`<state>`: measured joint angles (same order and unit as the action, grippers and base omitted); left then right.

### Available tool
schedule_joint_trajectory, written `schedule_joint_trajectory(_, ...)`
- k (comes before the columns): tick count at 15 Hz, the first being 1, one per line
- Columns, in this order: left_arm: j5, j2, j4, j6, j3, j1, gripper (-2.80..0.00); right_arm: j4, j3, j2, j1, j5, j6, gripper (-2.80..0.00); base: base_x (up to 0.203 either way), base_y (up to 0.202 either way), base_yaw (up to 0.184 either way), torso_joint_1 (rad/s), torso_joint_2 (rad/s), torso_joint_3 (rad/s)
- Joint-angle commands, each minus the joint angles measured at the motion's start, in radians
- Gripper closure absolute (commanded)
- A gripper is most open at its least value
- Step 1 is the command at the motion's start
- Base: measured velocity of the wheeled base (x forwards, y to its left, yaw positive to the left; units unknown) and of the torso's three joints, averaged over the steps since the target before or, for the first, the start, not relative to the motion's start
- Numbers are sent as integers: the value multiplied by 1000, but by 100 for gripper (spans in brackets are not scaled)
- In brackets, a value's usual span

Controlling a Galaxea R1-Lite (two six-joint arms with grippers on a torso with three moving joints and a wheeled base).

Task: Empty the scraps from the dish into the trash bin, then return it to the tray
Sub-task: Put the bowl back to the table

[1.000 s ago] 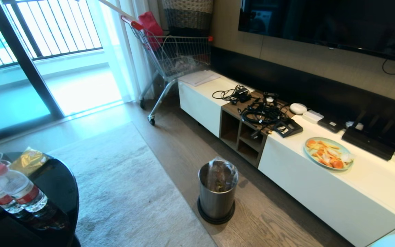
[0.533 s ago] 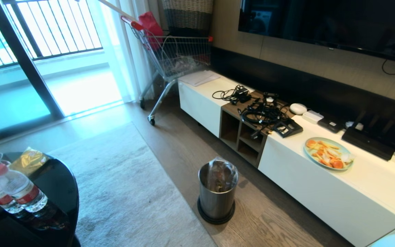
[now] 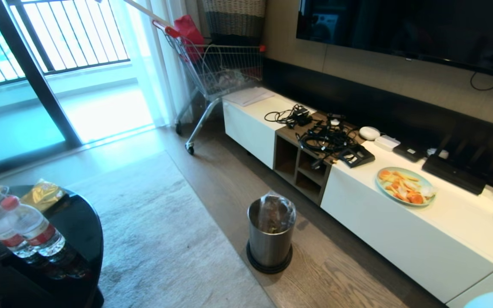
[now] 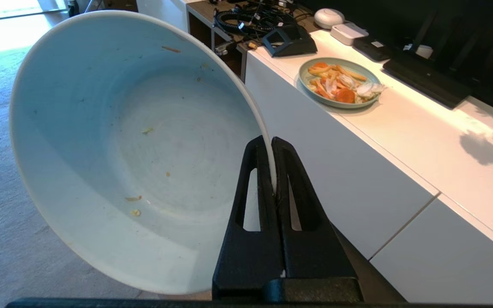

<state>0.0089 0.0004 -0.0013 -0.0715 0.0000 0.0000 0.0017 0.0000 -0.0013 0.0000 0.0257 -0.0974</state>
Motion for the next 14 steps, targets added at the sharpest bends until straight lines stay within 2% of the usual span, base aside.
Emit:
schedule_joint_trajectory(1, 0, 0, 0, -1, 0, 0, 0, 0, 0, 1, 0, 0, -1, 0, -193, 0, -1, 0, 9, 4)
schedule_joint_trajectory(12, 0, 0, 0, -1, 0, 0, 0, 0, 0, 1, 0, 0, -1, 0, -187, 0, -1, 3, 4, 2)
schedule_joint_trajectory(14, 0, 0, 0, -1, 0, 0, 0, 0, 0, 1, 0, 0, -1, 0, -72, 0, -2, -2, 0, 1)
